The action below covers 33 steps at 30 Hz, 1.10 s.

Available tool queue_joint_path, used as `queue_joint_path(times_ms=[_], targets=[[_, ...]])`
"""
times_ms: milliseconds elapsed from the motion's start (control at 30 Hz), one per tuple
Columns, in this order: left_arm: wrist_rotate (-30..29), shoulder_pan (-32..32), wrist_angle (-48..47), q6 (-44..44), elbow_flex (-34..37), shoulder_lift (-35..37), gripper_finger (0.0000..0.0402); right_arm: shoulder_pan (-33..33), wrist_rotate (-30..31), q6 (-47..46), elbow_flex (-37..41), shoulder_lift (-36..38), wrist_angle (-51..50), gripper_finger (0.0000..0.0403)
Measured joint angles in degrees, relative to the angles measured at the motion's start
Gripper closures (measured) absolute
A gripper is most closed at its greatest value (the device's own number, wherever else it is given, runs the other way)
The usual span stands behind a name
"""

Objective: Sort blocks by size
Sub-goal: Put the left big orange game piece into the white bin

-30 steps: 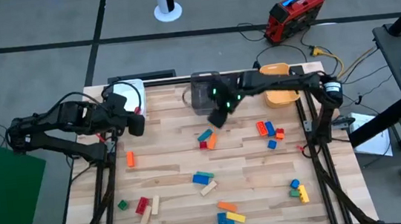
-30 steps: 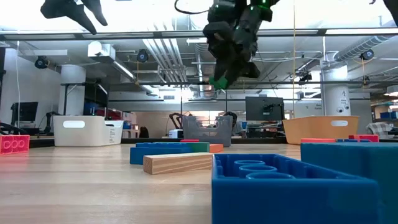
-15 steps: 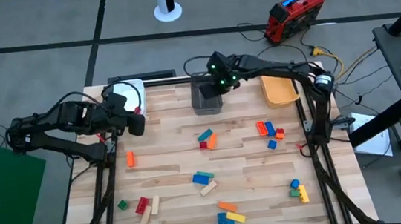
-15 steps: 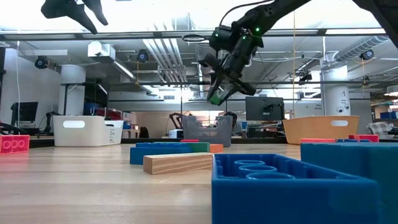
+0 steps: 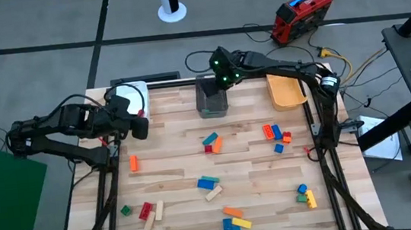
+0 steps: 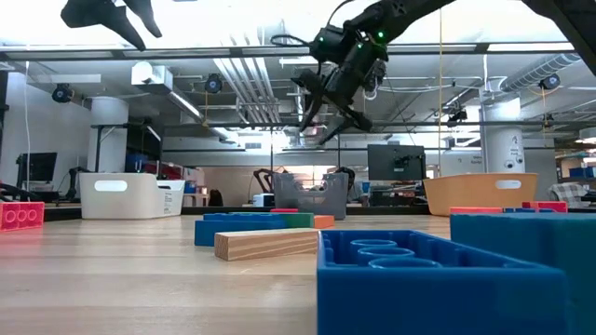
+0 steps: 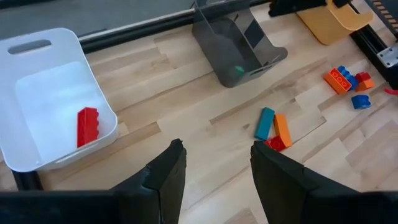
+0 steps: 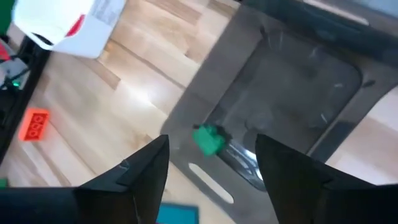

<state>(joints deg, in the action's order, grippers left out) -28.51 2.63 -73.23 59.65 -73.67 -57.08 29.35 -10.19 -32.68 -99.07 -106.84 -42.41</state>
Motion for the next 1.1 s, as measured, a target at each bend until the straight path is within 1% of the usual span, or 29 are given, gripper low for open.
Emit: queue_joint_path(times_ms=[200, 433, 600, 800, 1000, 1100], targets=[[4.24, 0.0, 0.0, 2.71, 0.0, -0.36, 0.0244, -2.18, -0.11, 5.4, -4.68, 1.08, -7.36, 0.0209], [11.56, 0.02, -0.05, 6.95, 0.0, -2.85, 0.0244, -4.96, 1.64, 9.61, -5.17, 4.97, -14.63, 0.0236], [12.81, 0.02, -0.03, 9.41, 0.0, -5.54, 0.0244, -6.11, 4.21, 11.43, -5.06, 9.28, -18.55, 0.0251], [17.24, 0.04, 0.94, 9.67, 0.0, -9.6, 0.0244, -6.8, 5.18, 13.27, -4.99, 15.05, -22.28, 0.0263], [17.55, -0.09, 7.32, 6.33, -0.02, -14.82, 0.0244, -7.02, 7.79, 13.32, -4.64, 20.03, -22.6, 0.0265], [17.62, -0.15, 7.29, 7.55, -0.02, -17.2, 0.0244, -7.02, 9.76, 13.25, -4.58, 21.73, -23.33, 0.026]])
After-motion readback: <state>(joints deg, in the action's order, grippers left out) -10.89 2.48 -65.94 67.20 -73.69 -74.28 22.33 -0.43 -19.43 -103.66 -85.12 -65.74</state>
